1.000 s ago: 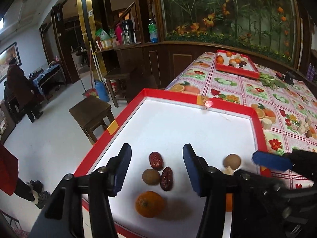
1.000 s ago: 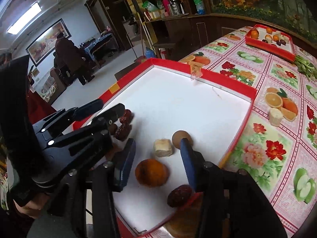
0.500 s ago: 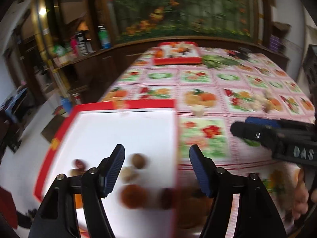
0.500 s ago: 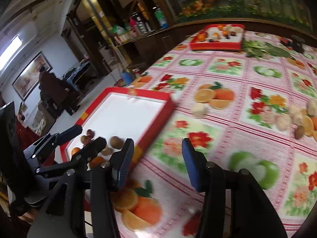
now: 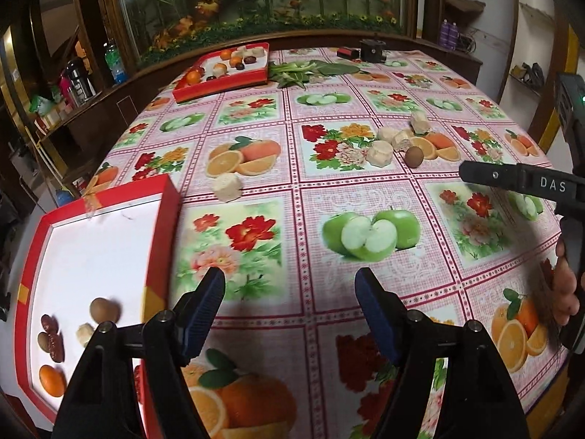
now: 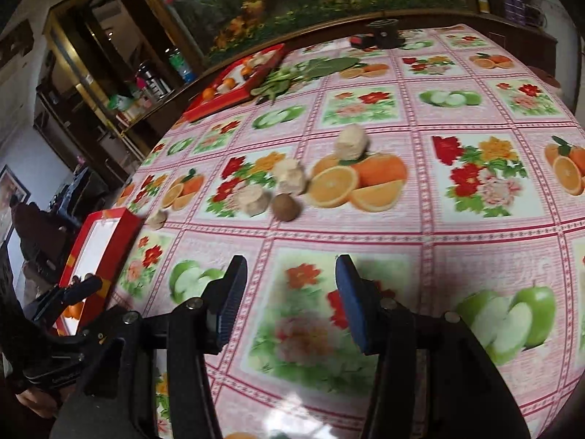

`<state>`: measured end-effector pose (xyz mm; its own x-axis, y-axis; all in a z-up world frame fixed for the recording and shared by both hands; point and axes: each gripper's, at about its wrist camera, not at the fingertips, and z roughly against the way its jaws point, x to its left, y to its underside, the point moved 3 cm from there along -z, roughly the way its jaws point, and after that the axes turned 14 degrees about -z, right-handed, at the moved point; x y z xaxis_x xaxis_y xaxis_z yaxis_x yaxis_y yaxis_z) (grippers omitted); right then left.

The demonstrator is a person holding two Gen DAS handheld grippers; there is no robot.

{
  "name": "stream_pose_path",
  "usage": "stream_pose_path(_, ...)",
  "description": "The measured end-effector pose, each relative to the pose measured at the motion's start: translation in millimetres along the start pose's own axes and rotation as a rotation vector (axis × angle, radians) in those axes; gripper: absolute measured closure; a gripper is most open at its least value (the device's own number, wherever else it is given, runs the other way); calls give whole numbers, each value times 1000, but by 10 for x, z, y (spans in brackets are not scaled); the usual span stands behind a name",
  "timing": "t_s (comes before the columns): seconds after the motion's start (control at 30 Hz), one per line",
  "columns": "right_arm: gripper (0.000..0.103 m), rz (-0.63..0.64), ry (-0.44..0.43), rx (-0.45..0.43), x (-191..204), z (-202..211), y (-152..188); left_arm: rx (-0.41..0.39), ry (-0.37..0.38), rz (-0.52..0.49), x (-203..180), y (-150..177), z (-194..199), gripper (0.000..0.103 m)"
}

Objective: Organize fruits
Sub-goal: 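Move both grippers back over the cloth toward the remaining items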

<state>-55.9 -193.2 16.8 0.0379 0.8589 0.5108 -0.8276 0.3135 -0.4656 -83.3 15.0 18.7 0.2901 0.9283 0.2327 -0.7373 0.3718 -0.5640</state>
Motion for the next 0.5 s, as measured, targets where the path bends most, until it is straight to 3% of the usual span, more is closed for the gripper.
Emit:
stream_pose_path(0.23, 51, 36, -13, 21, 152, -224, -111, 21, 15, 10, 10, -64, -96, 30)
stream_pose_path(0.43, 51, 87, 67, 9, 353, -483, -216, 15, 26, -10, -17, -267, -176, 30)
stream_pose_path(0.5, 55, 95, 97, 10, 376, -569, -261, 12, 25, -9, -18, -351, -213, 30)
